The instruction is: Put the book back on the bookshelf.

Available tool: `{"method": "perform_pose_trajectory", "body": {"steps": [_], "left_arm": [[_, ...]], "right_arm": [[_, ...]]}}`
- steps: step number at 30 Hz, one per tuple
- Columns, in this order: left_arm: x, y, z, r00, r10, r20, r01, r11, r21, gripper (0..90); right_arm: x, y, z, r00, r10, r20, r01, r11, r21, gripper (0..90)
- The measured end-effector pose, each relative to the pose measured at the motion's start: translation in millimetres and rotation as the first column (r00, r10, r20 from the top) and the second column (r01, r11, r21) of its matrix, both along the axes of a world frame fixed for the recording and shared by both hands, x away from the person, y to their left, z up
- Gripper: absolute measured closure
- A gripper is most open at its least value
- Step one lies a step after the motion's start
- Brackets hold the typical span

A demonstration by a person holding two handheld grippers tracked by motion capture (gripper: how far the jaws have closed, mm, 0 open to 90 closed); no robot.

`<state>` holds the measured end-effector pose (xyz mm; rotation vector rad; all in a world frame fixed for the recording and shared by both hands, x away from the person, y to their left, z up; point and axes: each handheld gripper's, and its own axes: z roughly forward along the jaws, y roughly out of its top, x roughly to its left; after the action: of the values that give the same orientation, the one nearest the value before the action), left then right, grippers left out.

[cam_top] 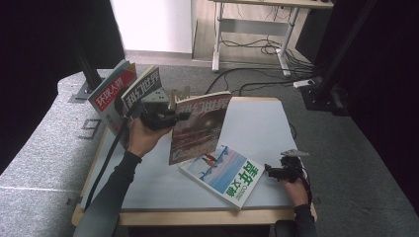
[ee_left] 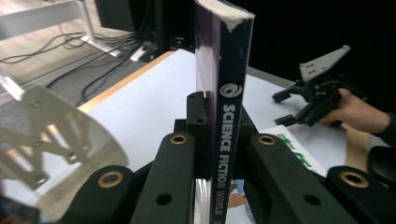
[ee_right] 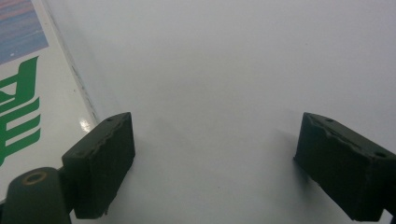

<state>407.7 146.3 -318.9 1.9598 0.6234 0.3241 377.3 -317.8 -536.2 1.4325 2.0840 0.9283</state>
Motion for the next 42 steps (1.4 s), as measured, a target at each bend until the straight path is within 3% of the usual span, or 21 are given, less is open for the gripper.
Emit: {"method": "perform_pose_trajectory", "body": {"steps": [12, 26, 42], "left_arm": [[0.0, 17.9, 6.3, 0.9956, 0.088, 0.032, -0.089, 0.9953, 0.037, 84.1], [-0.4, 47.2, 10.1, 0.9835, 0.178, 0.032, -0.178, 0.9839, 0.010, 84.1], [-8.7, 72.7, 19.2, 0.9812, 0.193, 0.016, -0.192, 0.9808, -0.034, 84.0]], "right_arm": [[0.0, 0.0, -0.2, 1.0000, -0.001, 0.001, 0.001, 1.0000, 0.002, 10.9], [0.0, 0.0, -0.3, 1.0000, 0.000, 0.002, 0.000, 1.0000, 0.002, 10.9], [0.0, -0.1, -0.4, 1.0000, 0.000, 0.002, 0.000, 1.0000, 0.002, 10.9]]}}
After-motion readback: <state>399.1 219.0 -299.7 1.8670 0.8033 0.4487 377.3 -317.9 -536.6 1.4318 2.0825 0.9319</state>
